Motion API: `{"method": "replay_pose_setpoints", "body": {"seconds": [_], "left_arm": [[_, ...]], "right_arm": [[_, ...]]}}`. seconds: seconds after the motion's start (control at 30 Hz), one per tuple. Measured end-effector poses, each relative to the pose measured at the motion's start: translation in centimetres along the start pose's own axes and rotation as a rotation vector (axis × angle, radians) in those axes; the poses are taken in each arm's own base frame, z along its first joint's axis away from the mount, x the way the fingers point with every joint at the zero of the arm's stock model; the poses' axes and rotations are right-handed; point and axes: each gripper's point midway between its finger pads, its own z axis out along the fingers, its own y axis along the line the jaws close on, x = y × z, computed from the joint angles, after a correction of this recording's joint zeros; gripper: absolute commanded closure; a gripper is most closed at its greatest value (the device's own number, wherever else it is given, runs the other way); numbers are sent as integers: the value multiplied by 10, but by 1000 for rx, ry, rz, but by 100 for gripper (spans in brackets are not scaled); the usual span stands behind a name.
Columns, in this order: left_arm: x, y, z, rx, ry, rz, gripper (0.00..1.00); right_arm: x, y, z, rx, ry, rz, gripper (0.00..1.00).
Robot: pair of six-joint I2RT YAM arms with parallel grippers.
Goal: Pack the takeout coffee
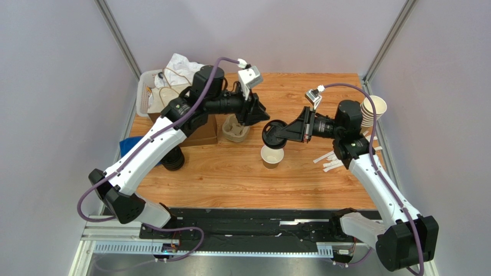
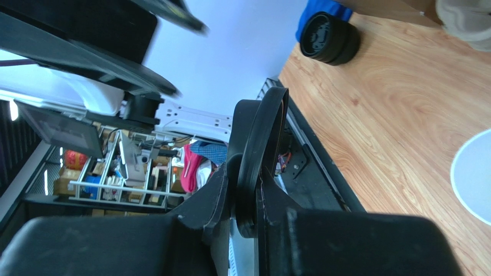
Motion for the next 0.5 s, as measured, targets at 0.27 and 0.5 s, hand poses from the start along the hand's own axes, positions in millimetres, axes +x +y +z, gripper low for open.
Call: {"method": "replay_pose_setpoints", "body": {"seconds": [0.27, 0.5], "left_arm": [[25, -18, 12, 48, 90, -25, 66], [31, -18, 13, 54, 107, -36, 71]], "right_arm": [[-1, 22, -3, -70, 8, -9, 100], [-2, 25, -4, -76, 6, -3, 100]]}}
